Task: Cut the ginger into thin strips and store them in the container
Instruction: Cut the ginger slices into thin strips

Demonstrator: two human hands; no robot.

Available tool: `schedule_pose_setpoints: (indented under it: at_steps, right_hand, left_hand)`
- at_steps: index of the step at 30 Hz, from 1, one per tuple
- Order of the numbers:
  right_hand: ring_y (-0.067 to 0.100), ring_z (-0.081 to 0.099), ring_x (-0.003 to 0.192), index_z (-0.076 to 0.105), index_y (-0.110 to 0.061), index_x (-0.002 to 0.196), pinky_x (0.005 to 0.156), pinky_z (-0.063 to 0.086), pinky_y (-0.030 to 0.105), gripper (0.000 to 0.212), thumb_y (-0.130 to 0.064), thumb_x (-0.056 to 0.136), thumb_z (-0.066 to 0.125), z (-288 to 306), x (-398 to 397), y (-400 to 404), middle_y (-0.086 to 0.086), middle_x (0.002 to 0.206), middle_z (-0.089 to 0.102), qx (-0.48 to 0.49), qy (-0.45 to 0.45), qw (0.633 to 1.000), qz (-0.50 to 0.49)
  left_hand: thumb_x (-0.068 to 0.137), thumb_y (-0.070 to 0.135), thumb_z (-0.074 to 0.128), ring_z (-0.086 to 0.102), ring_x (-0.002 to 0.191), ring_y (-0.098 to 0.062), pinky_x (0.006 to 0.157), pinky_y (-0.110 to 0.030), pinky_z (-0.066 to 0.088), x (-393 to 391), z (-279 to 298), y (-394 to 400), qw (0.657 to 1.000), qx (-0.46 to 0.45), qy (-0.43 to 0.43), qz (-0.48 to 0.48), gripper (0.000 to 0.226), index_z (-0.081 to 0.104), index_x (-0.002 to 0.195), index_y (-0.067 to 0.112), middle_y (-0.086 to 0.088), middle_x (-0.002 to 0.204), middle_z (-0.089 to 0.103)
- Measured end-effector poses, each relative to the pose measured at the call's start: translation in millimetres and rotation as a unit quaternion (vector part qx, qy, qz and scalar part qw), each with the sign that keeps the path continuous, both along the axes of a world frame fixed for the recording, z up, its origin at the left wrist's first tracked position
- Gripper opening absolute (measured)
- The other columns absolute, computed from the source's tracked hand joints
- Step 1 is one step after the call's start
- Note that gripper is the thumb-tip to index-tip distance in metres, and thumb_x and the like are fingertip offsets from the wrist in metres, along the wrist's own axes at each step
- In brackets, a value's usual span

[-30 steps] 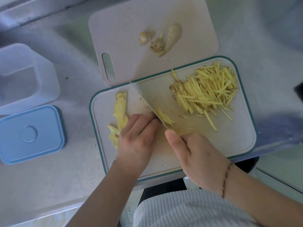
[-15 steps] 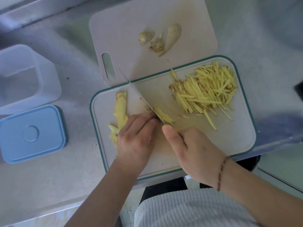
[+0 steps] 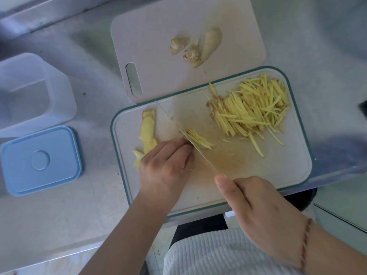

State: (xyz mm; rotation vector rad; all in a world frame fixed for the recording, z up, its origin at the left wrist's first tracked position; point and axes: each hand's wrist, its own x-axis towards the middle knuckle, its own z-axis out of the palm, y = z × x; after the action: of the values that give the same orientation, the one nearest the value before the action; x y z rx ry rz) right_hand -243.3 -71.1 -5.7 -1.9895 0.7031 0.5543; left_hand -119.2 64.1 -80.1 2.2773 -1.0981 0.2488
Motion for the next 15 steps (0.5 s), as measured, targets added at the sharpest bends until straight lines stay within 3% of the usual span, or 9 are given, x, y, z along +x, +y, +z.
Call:
schedule_pose_setpoints:
  at_steps: [6,11,15]
  right_hand:
    - [0.012,0.025,0.041,0.026,-0.018,0.051,0.045,0.031,0.024,0.063,-0.072,0.081,0.014,-5.1,14.0,-1.7,-0.003,0.038,0.024,0.024,0.022,0.999,0.010]
    - [0.011,0.027,0.037,0.029,-0.016,0.050,0.044,0.032,0.026,0.062,-0.066,0.086,0.022,-12.0,49.0,-1.1,-0.006,0.038,0.024,0.031,-0.043,0.999,-0.003]
    - [0.009,0.026,0.038,0.028,-0.017,0.049,0.042,0.027,0.022,0.062,-0.064,0.089,0.025,-9.6,29.7,-12.5,-0.006,0.040,0.023,0.064,-0.070,0.995,-0.023]
  left_hand:
    - [0.072,-0.007,0.083,0.071,0.069,-0.020,0.064,-0.021,0.049,0.7,1.5,-1.4,1.000,0.020,0.014,0.007,0.014,0.077,0.074,0.006,-0.003,0.083,0.076]
    - [0.085,-0.001,0.071,0.069,0.071,-0.014,0.063,-0.016,0.048,-1.1,2.3,-2.2,0.998,-0.010,0.057,0.028,0.016,0.076,0.071,0.006,-0.003,0.082,0.076]
    - [0.081,-0.010,0.065,0.069,0.083,-0.010,0.073,-0.009,0.052,0.1,2.3,1.7,0.993,-0.033,0.109,0.036,0.018,0.075,0.074,0.004,-0.003,0.090,0.076]
